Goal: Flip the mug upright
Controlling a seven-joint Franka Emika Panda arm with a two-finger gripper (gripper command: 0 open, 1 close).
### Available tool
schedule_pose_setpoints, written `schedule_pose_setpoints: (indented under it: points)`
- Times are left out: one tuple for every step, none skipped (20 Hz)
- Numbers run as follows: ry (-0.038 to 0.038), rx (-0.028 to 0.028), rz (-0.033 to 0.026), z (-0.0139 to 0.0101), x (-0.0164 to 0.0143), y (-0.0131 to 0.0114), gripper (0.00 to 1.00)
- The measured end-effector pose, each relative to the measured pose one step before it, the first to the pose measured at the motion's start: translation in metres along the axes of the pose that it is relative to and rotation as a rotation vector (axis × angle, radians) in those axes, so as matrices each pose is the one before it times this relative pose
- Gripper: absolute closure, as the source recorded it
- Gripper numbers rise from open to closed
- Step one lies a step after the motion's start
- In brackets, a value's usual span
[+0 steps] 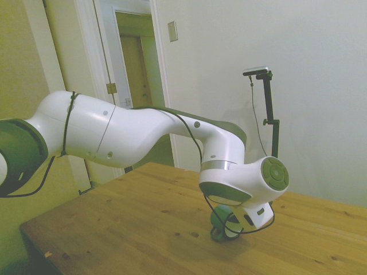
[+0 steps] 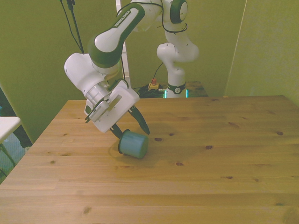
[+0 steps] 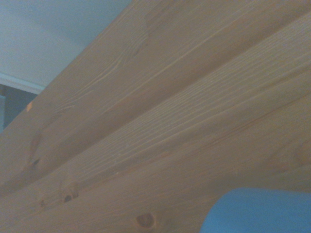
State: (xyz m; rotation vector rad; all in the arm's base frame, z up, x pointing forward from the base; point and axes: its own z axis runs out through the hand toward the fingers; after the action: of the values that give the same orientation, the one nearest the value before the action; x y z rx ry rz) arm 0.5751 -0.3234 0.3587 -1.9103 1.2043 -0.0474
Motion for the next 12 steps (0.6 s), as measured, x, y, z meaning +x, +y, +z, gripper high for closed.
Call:
schedule_pose_setpoints:
  points:
    - [-0.01824,0.01105,0.00199,0.00178,0.00297,0.00117,0.0]
    - [-0.01616,0.01042,0.00203,0.00251,0.00258,0.00127,0.0]
    - [-0.01477,0.01041,-0.00091,0.00253,0.00186,0.00039,0.0]
    - [-0.01363,0.00796,-0.00084,0.00278,0.00115,0.00019,0.0]
    - [-0.01473,0.00672,-0.00076,0.00304,0.00003,0.00029,0.0]
    - [-0.0113,0.00625,0.00059,0.00258,-0.00013,0.00031,0.0]
    - [-0.01254,0.00373,-0.00032,0.00205,-0.00069,0.00039,0.0]
    - [-0.01123,0.00567,0.00026,0.00198,-0.00042,0.00039,0.0]
    - [-0.01148,0.00465,-0.00121,0.00201,-0.00041,0.00055,0.0]
    - [-0.00675,0.00119,-0.00195,0.00194,-0.00008,0.0005,0.0]
    - [-0.006,0.00034,-0.00243,0.00203,-0.00025,0.00015,0.0]
    - [-0.00455,0.00123,-0.00157,0.00174,-0.00049,-0.00047,0.0]
